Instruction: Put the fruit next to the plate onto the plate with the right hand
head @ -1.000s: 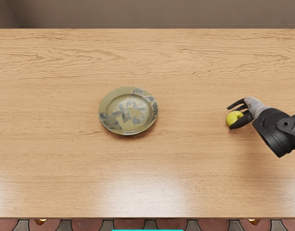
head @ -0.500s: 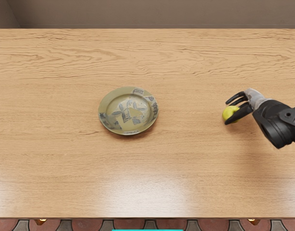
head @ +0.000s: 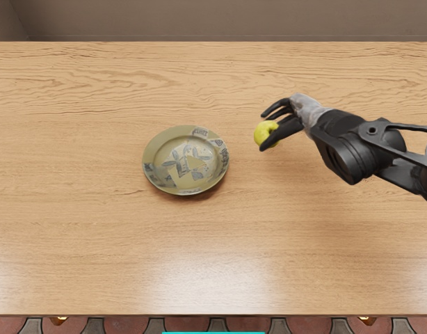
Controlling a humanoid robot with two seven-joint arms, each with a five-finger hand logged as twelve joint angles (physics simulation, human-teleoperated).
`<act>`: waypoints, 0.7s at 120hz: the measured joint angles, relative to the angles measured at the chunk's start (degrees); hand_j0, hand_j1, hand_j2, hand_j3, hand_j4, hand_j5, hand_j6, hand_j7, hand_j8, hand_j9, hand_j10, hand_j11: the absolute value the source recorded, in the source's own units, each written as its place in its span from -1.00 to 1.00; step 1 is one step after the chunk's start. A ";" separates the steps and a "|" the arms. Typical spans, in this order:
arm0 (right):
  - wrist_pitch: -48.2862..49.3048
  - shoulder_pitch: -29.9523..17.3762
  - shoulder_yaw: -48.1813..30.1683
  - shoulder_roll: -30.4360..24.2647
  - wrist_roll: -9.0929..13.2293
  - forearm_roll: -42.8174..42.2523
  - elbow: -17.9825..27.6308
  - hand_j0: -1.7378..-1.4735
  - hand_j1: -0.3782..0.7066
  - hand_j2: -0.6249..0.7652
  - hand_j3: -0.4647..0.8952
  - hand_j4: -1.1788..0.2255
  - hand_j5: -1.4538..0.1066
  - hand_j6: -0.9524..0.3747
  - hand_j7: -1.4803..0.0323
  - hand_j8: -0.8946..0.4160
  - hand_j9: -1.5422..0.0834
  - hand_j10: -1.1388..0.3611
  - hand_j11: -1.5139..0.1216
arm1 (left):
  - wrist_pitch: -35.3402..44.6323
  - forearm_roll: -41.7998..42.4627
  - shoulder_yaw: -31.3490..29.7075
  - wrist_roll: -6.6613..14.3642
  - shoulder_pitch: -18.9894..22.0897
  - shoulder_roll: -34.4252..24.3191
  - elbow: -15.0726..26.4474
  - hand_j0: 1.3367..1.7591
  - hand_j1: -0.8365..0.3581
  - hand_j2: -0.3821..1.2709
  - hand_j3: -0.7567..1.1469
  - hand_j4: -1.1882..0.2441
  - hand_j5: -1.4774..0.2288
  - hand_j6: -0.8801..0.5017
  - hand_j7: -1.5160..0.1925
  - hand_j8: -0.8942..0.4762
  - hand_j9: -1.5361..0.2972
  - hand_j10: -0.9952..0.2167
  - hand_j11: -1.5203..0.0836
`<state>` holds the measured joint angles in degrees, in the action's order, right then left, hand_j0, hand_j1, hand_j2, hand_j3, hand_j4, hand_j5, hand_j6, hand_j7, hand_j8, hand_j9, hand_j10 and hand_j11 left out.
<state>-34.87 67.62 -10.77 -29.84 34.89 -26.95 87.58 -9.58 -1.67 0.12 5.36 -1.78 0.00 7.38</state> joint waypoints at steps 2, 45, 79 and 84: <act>0.00 0.12 -0.17 0.45 0.01 0.09 0.00 -0.40 0.26 0.73 -0.32 -0.36 -0.50 -0.32 -0.36 -0.26 -0.41 -0.32 -0.47 | 0.00 0.00 0.01 0.00 0.00 0.00 0.00 0.52 0.52 -0.48 -0.21 0.33 0.38 -0.06 0.42 -0.04 0.34 0.26 0.52; -0.02 2.27 -2.09 13.68 0.12 1.17 -3.46 -0.40 0.36 0.72 -0.32 -0.37 -0.49 -0.21 -0.36 -0.18 -0.39 -0.25 -0.43 | 0.00 0.00 -0.01 0.00 -0.06 0.00 0.00 0.52 0.52 -0.48 -0.21 0.33 0.38 -0.06 0.42 -0.04 0.34 0.26 0.52; -0.08 1.01 -1.53 21.68 0.15 0.55 -11.33 -0.40 0.33 0.71 -0.32 -0.38 -0.47 -0.24 -0.36 -0.22 -0.35 -0.27 -0.40 | 0.00 0.00 0.00 0.00 -0.03 0.00 0.00 0.52 0.52 -0.48 -0.20 0.33 0.38 -0.06 0.42 -0.04 0.34 0.26 0.52; -0.09 0.70 -1.49 22.31 0.13 0.43 -12.15 -0.40 0.32 0.71 -0.32 -0.38 -0.46 -0.25 -0.36 -0.24 -0.35 -0.28 -0.40 | 0.00 0.00 0.01 0.00 -0.06 0.00 0.00 0.52 0.52 -0.48 -0.20 0.33 0.38 -0.06 0.42 -0.04 0.34 0.26 0.52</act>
<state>-34.96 68.33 -12.26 -7.53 35.03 -26.51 75.44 -9.58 -1.67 0.13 5.36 -1.84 0.00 7.38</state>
